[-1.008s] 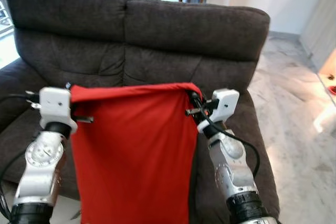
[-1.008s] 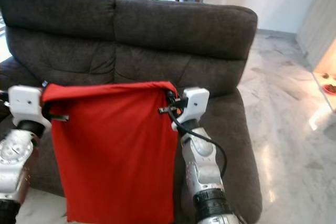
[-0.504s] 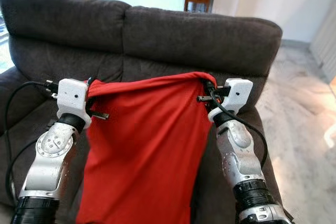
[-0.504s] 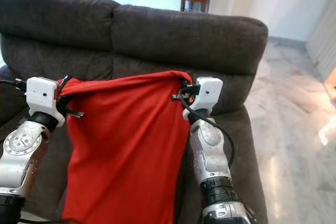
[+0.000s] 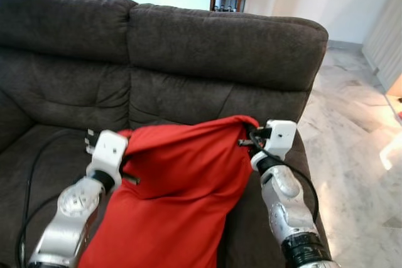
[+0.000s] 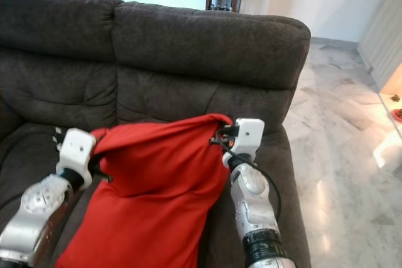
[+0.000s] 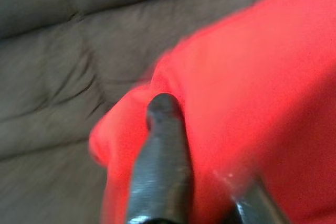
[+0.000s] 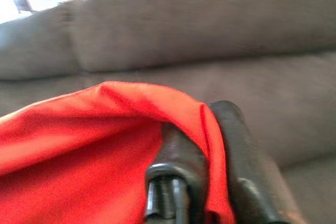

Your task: Move the pillow to the sofa from floor

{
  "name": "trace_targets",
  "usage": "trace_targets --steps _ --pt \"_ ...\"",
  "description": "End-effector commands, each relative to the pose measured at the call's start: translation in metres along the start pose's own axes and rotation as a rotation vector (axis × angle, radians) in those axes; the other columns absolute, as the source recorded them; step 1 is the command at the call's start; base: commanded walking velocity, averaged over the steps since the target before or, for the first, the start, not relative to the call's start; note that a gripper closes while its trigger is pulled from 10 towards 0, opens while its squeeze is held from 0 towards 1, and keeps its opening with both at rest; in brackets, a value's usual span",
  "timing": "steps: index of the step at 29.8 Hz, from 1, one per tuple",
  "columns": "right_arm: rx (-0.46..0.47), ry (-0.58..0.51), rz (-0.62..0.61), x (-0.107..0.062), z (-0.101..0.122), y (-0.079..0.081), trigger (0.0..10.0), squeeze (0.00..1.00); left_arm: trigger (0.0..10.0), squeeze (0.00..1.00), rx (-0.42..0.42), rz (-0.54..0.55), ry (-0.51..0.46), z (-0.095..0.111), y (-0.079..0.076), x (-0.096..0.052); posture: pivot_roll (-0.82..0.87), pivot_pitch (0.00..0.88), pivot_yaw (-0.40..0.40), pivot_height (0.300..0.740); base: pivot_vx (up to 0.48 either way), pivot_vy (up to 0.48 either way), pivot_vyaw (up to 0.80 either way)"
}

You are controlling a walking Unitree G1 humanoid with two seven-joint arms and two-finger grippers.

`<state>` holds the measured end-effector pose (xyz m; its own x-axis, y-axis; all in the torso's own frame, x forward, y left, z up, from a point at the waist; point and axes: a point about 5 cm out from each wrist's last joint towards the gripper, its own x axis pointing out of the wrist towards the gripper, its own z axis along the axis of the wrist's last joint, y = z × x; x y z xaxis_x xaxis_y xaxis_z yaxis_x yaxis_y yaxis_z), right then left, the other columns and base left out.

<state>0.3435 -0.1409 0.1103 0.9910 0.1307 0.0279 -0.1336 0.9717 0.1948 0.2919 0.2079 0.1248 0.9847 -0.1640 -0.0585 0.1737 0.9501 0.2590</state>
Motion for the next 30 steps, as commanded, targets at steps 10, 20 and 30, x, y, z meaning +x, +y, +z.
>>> trace_targets --steps 10,20,30 --pt "-0.016 -0.022 0.101 -0.003 0.001 0.0 10.0 1.0 10.0 1.0 0.019 0.052 -0.001 0.001 0.008 -0.001 0.19 0.0 0.011 0.74 0.0 0.0 0.0" --pt "-0.083 0.16 -0.291 -0.041 -0.046 -0.072 10.0 0.0 10.0 0.0 -0.122 0.142 0.249 -0.08 0.004 -0.018 0.17 0.0 0.012 0.74 0.0 0.0 0.0" --pt "-0.011 0.481 -0.744 -0.132 -0.11 -0.133 10.0 0.0 10.0 0.0 -0.091 0.092 0.609 -0.161 -0.026 -0.064 0.15 0.0 0.007 0.74 0.0 0.0 0.0"
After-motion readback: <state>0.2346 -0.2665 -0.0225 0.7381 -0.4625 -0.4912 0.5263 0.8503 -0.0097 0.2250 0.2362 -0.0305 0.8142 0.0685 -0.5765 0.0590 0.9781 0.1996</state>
